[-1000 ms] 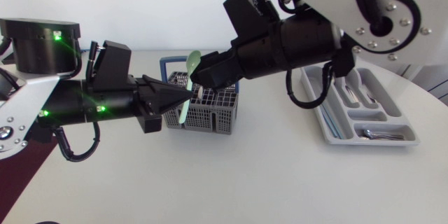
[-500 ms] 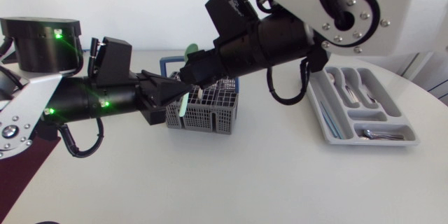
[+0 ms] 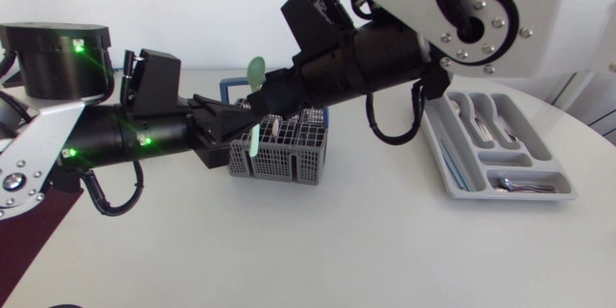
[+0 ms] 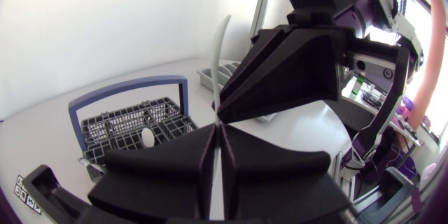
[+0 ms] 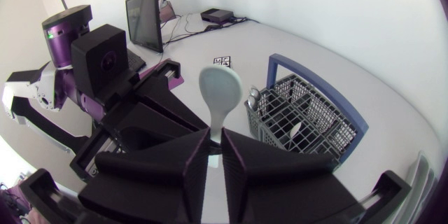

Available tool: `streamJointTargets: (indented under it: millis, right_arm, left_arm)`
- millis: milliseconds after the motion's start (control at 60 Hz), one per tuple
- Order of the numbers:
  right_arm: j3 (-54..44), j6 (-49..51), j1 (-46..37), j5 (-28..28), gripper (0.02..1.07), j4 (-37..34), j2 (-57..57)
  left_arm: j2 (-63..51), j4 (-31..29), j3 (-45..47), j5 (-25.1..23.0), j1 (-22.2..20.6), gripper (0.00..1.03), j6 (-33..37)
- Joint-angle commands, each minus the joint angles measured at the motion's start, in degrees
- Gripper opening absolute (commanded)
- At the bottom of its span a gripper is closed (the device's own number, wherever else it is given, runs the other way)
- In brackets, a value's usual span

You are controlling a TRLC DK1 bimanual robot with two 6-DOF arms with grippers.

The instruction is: Transfer all utensils from the basket to the drawer tray.

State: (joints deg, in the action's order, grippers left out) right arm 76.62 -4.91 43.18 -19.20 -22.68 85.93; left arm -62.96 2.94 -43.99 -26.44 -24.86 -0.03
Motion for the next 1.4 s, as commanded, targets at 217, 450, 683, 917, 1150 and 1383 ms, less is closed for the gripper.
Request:
streamJointTargets:
  millis: [217, 450, 683, 917, 1150, 1383]
  right_arm:
    - [0.81, -1.51, 0.59, -0.84, 0.29, 0.26, 1.34]
    - [1.25, -1.6, 1.21, -0.31, 0.4, 0.09, 1.87]
    - [0.9, -1.86, 1.21, 0.22, 0.39, 0.18, 1.96]
    - [0.28, -1.86, 1.12, 0.66, 0.17, 0.26, 1.87]
    - [-0.24, -2.21, 0.59, 1.1, 0.13, 0.53, 1.87]
    - [-0.95, -1.77, 0.24, 1.1, 0.12, 1.14, 1.34]
  left_arm:
    - [-0.76, 1.1, 0.48, -0.11, -1.5, 0.03, -0.93]
    - [-0.85, 1.1, 0.48, -0.11, -2.12, 0.03, -0.93]
    - [-1.03, 1.19, 0.39, 0.07, -2.03, 0.03, -0.93]
    - [-1.03, 1.81, 0.39, 0.95, -1.94, 0.03, -1.02]
    - [-0.76, 1.81, 0.66, 1.3, -1.77, 0.11, -1.29]
    - [0.03, 1.72, 1.1, 1.48, -1.59, 0.33, -1.37]
